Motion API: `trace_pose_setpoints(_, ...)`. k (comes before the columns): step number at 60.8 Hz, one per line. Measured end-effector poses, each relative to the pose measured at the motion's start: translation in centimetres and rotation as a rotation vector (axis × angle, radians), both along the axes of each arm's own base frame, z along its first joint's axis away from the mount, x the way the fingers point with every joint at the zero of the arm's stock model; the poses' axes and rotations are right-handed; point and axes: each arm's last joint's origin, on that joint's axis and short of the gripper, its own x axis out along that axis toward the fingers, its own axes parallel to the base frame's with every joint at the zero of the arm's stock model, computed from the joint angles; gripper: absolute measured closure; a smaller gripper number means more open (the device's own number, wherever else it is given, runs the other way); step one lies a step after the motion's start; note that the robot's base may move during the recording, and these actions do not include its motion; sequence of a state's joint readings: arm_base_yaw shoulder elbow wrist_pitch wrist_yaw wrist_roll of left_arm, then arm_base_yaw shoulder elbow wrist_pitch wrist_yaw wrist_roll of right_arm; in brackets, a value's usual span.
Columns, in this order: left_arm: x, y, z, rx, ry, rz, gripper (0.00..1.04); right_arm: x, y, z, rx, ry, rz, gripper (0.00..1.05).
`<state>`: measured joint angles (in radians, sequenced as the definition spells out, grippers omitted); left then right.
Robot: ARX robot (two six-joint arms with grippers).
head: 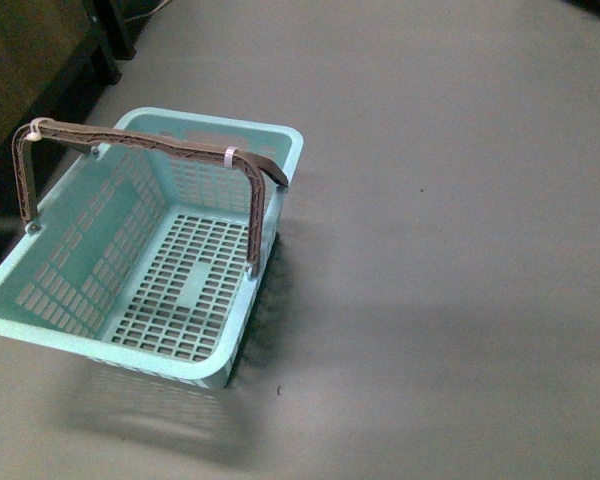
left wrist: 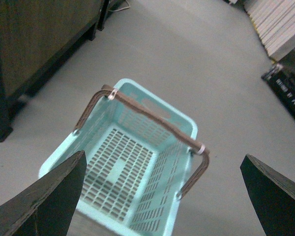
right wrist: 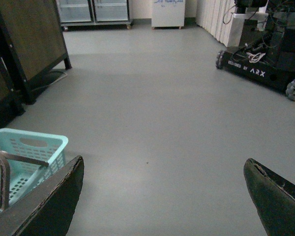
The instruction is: Pick mango and avocado into basket
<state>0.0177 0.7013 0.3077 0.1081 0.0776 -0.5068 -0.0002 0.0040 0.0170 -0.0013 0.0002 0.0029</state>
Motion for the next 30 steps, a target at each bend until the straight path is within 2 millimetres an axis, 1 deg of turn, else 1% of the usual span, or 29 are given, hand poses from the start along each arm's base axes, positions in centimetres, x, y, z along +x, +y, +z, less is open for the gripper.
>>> trace_pose_setpoints(2, 1.4, 0.2, 0.1, -0.044, 0.002, 0.012, 0.08, 0.0, 0.0, 0.0, 0.000, 0.000, 0.000, 0.09)
trace_pose_setpoints(3, 1.8, 0.2, 0.0, -0.062, 0.004, 0.016, 0.08, 0.0, 0.0, 0.0, 0.000, 0.000, 0.000, 0.09)
trace_pose_setpoints(5, 3.6, 0.3, -0.4, -0.119, 0.026, 0.026, 0.08, 0.0, 0.0, 0.0, 0.000, 0.000, 0.000, 0.09)
trace_pose_setpoints(9, 5.8, 0.3, -1.4, -0.203, 0.068, 0.031, 0.08, 0.0, 0.0, 0.0, 0.000, 0.000, 0.000, 0.09)
trace_pose_setpoints(11, 7.1, 0.2, -2.4, -0.250, 0.103, 0.046, 0.08, 0.0, 0.0, 0.0, 0.000, 0.000, 0.000, 0.09)
trace_pose_setpoints(17, 9.8, -0.2, -4.7, -0.350, 0.178, 0.075, 0.08, 0.0, 0.0, 0.0, 0.000, 0.000, 0.000, 0.09)
trace_pose_setpoints(23, 13.3, -1.0, -7.7, -0.421, 0.247, 0.128, 0.08, 0.0, 0.0, 0.0, 0.000, 0.000, 0.000, 0.09)
trace_pose_setpoints(30, 16.3, -2.0, -10.1, -0.466, 0.297, 0.159, 0.08, 0.0, 0.0, 0.0, 0.000, 0.000, 0.000, 0.09)
